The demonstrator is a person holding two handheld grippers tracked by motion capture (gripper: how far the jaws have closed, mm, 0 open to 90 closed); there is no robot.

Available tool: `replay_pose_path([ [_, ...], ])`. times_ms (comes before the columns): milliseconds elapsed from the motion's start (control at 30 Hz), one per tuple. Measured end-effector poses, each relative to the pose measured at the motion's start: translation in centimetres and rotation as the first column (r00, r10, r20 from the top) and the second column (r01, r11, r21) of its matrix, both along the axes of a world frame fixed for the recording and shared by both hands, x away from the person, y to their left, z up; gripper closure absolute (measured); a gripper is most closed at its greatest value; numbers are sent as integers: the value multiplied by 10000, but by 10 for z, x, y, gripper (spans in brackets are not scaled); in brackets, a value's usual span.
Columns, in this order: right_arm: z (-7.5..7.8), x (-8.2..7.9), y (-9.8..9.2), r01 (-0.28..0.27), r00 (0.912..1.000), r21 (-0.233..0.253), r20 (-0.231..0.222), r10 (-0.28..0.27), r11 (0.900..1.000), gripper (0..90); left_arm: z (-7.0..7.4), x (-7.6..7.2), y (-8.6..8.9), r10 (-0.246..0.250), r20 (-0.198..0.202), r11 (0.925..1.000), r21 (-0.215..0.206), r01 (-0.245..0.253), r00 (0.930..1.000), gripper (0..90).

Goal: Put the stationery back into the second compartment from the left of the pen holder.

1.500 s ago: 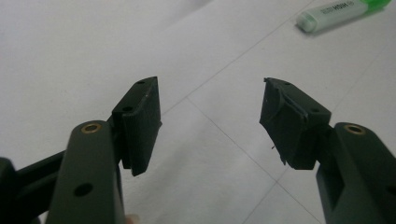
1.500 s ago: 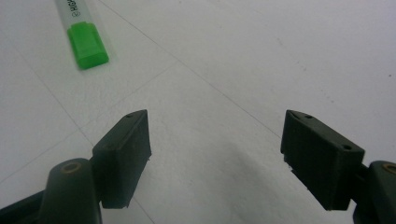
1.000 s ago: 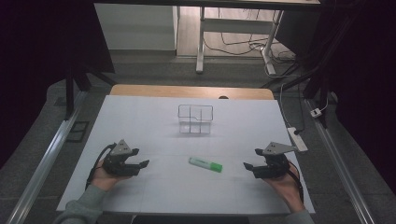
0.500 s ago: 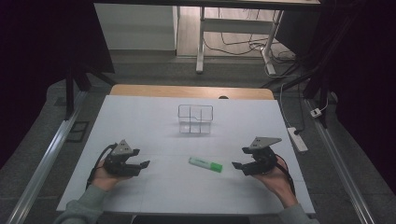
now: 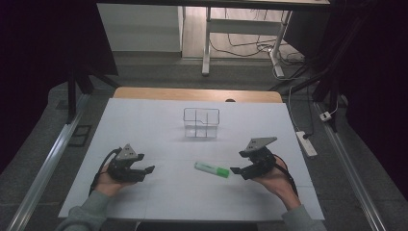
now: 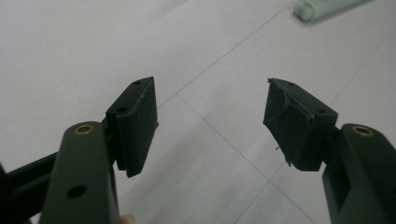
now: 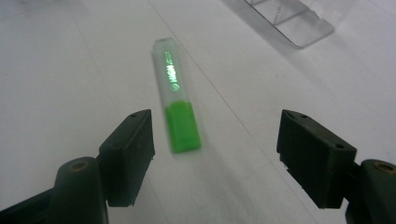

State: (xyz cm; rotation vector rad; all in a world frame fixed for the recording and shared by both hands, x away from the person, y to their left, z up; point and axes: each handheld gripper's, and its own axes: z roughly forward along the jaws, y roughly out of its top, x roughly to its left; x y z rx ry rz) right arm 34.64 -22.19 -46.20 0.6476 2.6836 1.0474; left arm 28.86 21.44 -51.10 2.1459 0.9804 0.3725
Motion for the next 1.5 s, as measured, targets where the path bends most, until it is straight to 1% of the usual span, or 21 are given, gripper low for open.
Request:
replay_pose_path([
  [67,3,1,6,-176,9998,-14,-71,176,9998,269,0,0,0,-5,0,10000,7,5,10000,344],
  [200,8,4,16,-468,9988,-224,-184,464,9987,273,0,1,1,23,-4,10000,-2,-23,10000,344],
  [267,9,7,20,-508,9985,-228,-234,502,9985,275,0,1,0,1,9,10000,-5,-1,10000,344],
  [367,8,10,28,-634,9971,-334,-445,619,9974,275,0,2,-1,-37,0,10000,30,37,10000,343],
  [467,7,12,41,-854,9948,-637,-616,815,9943,277,0,2,-1,-42,3,10000,23,42,10000,342],
  [600,6,14,47,-1033,9928,-596,-663,993,9929,278,0,2,-1,-47,-3,10000,7,47,10000,342],
  [800,-4,14,53,-1318,9882,-928,-910,1234,9869,279,0,1,-1,-82,27,10000,18,82,10000,342],
  [900,-8,14,57,-1431,9865,-1206,-978,1317,9823,282,-1,1,-2,-113,15,9999,91,112,9999,341],
  [1033,-15,15,59,-1512,9836,-1538,-1221,1331,9765,281,-2,2,-3,-187,-22,9997,133,187,9998,341],
  [1200,-26,18,65,-1483,9832,-1905,-1341,1240,9704,293,-2,3,-2,-127,-60,9999,109,128,9999,342],
  [1233,-28,20,65,-1566,9827,-2046,-1302,1317,9662,295,-2,3,-2,-124,-65,9999,117,125,9999,342],
  [1300,-33,20,68,-1578,9817,-2227,-1403,1286,9620,301,-2,3,-2,-129,-71,9998,125,130,9999,341],
  [1333,-38,21,69,-1581,9815,-2404,-1443,1258,9577,313,-2,3,-2,-130,-70,9998,123,131,9999,340],
  [1367,-38,21,69,-1581,9815,-2404,-1443,1258,9577,313,-2,3,-2,-132,-70,9998,128,133,9999,340],
  [1500,-43,24,71,-1592,9812,-2605,-1482,1235,9523,341,-2,3,-2,-125,-50,9998,131,125,9999,339],
])
